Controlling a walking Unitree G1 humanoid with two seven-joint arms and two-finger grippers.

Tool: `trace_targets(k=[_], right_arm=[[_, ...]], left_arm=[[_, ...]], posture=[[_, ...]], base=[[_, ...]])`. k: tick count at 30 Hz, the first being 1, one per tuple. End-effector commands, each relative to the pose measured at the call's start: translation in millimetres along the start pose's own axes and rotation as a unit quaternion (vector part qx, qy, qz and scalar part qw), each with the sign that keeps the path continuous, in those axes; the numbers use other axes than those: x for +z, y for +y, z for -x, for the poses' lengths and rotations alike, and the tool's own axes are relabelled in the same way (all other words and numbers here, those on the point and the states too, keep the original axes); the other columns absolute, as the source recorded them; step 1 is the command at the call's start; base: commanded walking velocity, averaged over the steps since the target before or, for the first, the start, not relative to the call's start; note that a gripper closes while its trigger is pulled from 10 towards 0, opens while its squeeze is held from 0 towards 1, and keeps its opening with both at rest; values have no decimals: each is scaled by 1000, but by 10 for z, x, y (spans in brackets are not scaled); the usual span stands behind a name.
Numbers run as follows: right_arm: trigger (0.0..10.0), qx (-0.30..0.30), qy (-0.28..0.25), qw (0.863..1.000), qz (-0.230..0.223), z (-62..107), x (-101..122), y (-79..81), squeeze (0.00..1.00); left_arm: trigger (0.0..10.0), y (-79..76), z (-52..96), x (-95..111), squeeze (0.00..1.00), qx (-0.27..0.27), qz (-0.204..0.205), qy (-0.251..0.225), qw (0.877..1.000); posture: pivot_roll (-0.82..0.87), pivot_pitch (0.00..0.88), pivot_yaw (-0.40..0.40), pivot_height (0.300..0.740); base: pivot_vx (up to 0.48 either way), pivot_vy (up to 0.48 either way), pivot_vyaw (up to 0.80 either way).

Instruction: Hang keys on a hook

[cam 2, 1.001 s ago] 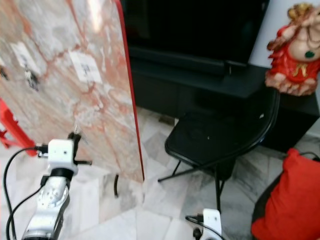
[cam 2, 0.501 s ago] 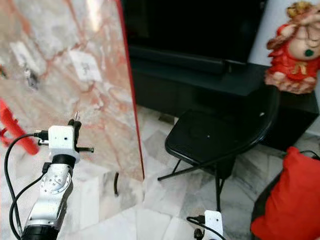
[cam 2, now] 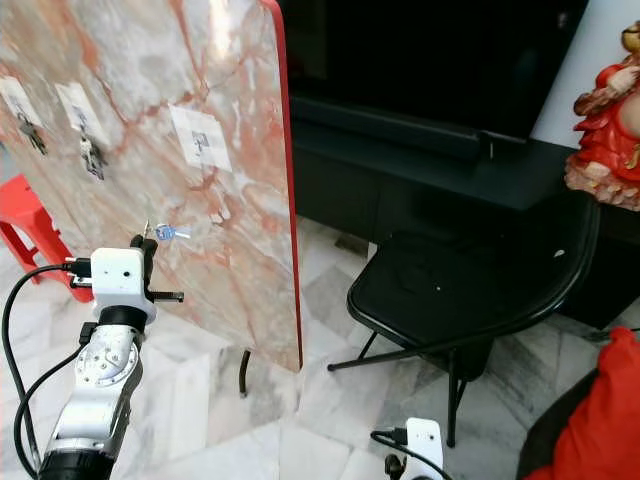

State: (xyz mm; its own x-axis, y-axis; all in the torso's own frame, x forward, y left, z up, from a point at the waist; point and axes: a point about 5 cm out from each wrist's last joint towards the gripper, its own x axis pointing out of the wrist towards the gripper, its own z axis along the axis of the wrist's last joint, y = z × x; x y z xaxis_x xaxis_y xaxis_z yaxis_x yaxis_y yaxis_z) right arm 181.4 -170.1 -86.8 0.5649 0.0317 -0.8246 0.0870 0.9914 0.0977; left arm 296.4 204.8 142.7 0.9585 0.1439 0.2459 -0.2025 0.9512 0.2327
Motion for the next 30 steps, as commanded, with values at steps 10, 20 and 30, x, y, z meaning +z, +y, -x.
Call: trace_targets(k=[10, 20, 30], right_arm=[[10000, -6, 4, 1000, -3, 9, -17, -53, 0], [10000, 2, 1, 1000, 8, 7, -1, -44, 0], [10000, 3, 0, 1000, -5, 7, -8, -38, 0]], left_arm=[[10000, -19, -31, 78, 0, 3, 3, -13, 1000], [10000, -37, -29, 104, 0, 3, -2, -21, 1000], [10000, -44, -19, 125, 0, 6, -5, -28, 1000]], posture=[[-30, 0, -5, 740], [-28, 0, -6, 740], [-28, 0, -6, 740]], base=[[279, 0, 0], [270, 0, 320], [127, 0, 272]])
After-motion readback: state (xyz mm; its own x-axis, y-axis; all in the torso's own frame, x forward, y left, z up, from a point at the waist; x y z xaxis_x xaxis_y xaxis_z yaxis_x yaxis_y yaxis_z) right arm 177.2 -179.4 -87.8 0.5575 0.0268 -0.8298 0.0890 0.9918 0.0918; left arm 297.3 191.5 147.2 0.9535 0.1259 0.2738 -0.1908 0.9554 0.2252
